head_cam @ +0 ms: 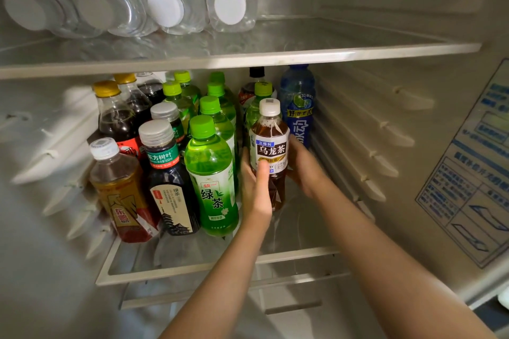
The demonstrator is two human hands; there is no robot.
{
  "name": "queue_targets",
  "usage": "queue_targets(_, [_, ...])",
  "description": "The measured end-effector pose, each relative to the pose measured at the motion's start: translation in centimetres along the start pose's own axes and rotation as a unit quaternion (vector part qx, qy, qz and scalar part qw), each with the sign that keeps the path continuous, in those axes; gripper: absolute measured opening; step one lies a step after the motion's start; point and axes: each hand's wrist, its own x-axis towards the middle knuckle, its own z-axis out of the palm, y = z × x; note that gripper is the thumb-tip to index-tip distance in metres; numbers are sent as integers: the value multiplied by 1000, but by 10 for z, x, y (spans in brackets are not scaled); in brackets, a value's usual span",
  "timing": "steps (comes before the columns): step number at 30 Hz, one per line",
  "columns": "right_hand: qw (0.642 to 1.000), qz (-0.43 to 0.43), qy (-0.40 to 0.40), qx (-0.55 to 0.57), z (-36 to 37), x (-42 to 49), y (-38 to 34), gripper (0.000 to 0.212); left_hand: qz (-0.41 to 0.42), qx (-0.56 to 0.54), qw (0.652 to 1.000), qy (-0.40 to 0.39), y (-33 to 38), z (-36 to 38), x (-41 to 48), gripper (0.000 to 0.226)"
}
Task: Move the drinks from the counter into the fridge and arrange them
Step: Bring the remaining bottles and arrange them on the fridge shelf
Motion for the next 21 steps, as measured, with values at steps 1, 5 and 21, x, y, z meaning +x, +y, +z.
queue_targets(1, [1000,4,-9,27,4,-1,1,53,-19,-25,999,5,1,1,3,96])
queue_targets(5, [994,28,-26,99,17,-8,6,58,-55,-99,993,-19,-1,3,14,105])
queue_targets(21, [995,-62,-76,26,9,-48,21,58,88,-49,990,-95,4,-15,-32,62])
